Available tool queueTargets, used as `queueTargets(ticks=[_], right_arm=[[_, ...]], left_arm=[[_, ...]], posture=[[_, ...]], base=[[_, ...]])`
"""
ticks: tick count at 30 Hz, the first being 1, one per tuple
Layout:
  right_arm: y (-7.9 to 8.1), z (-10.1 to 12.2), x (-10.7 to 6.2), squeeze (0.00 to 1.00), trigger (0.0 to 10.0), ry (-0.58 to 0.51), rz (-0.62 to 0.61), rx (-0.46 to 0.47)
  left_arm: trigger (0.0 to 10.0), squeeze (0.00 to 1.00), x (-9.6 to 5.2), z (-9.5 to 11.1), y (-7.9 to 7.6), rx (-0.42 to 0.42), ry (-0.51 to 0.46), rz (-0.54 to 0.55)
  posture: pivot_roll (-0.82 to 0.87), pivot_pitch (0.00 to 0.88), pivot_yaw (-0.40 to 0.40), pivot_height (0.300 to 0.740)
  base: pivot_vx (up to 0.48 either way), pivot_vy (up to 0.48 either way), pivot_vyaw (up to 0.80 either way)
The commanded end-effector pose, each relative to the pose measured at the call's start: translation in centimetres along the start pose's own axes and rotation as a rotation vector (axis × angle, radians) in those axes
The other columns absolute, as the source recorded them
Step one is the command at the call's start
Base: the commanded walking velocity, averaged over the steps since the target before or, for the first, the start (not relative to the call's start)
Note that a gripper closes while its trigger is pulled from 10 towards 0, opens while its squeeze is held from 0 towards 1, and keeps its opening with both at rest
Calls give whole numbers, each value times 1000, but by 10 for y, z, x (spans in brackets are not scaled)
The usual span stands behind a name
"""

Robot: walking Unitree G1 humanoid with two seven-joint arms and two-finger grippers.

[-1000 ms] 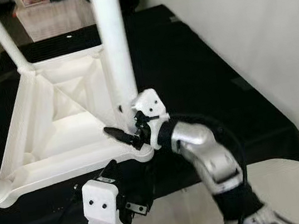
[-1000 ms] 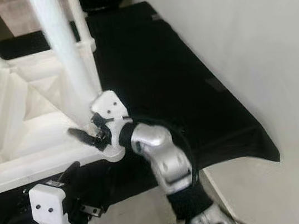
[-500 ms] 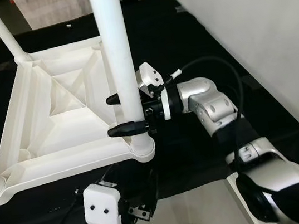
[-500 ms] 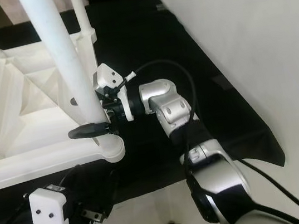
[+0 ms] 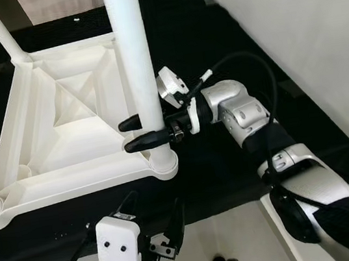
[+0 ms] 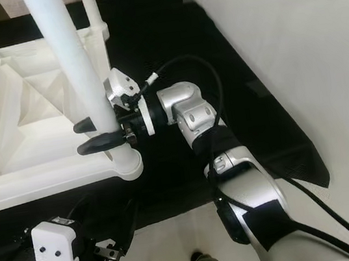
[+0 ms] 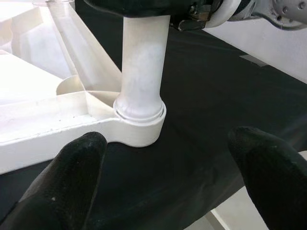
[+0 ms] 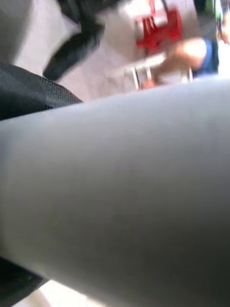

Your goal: Building children table

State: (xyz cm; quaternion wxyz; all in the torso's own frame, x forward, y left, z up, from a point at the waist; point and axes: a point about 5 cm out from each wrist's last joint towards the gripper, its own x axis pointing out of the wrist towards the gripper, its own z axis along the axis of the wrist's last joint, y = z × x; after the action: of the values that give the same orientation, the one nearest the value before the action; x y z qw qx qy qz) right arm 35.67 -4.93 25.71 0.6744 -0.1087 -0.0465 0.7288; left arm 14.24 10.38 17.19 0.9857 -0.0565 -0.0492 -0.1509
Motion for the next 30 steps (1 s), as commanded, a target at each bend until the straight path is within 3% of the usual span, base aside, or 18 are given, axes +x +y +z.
queueTargets(ticks=[1,3,4,5,6,7,8,9,11,12,15,16,18,23,24,25,26,30], right_arm=[[-4,-9,-12,0,0,26,-145,11],[-4,-10,-14,0,0,28,-179,10],[0,-21,-14,0,0,48,-361,56],[2,-33,-15,0,0,71,-661,115],[2,-33,-15,0,0,71,-661,115],[14,-45,-22,0,0,83,-1033,183],[14,-45,-22,0,0,83,-1033,183],[52,-50,-2,0,0,74,-1167,256],[52,-50,-2,0,0,74,-1167,256],[60,-47,10,0,0,45,-1119,266],[54,-38,29,0,0,-17,-1025,225],[50,-31,44,0,10000,-67,-916,226],[48,-22,59,0,10000,-124,-804,236],[49,-13,61,0,10000,-153,-759,242],[51,-7,62,141,10000,-157,-684,215],[51,-7,62,141,10000,-157,-684,215],[62,3,63,1000,10000,-163,-493,192],[59,7,48,1000,10000,-148,-306,89]], left_arm=[[10000,0,-2,-3,-1,0,24,4],[10000,0,-1,-3,-1,0,24,5],[10000,0,-1,-3,0,0,23,4],[10000,0,-1,-4,1,0,24,4],[10000,0,-1,-4,1,0,24,4],[10000,0,-1,-4,2,0,24,4],[10000,0,-1,-4,2,0,24,4],[10000,0,3,-4,5,5,22,-8],[10000,0,3,-4,5,5,22,-8],[10000,0,4,-4,6,8,22,-16],[10000,0,8,-7,7,-2,25,-23],[10000,0,10,-8,8,-3,24,-22],[10000,0,12,-9,8,0,20,-17],[10000,0,11,-9,9,5,18,-4],[10000,0,10,-9,10,7,17,1],[10000,0,10,-9,10,7,17,1],[10000,0,10,-9,10,6,19,0],[10000,0,8,-8,8,2,22,-5]], posture=[[45,250,-37,740],[45,250,-37,740],[35,247,-40,740],[22,242,-42,740],[22,242,-42,740],[19,243,-41,740],[19,243,-41,740],[0,240,11,740],[0,240,11,740],[0,240,11,740],[7,202,12,740],[2,187,10,740],[14,187,-2,740],[18,182,-2,740],[19,181,-4,740],[19,181,-4,740],[22,184,-6,740],[34,192,-11,740]], base=[[0,0,0],[0,0,0],[0,0,0],[0,0,0],[0,0,0],[0,0,0],[0,0,0],[0,0,0],[0,0,0],[0,0,0],[0,0,0],[0,0,0],[0,0,0],[0,0,0],[0,0,0],[0,0,0],[0,0,0],[0,0,0]])
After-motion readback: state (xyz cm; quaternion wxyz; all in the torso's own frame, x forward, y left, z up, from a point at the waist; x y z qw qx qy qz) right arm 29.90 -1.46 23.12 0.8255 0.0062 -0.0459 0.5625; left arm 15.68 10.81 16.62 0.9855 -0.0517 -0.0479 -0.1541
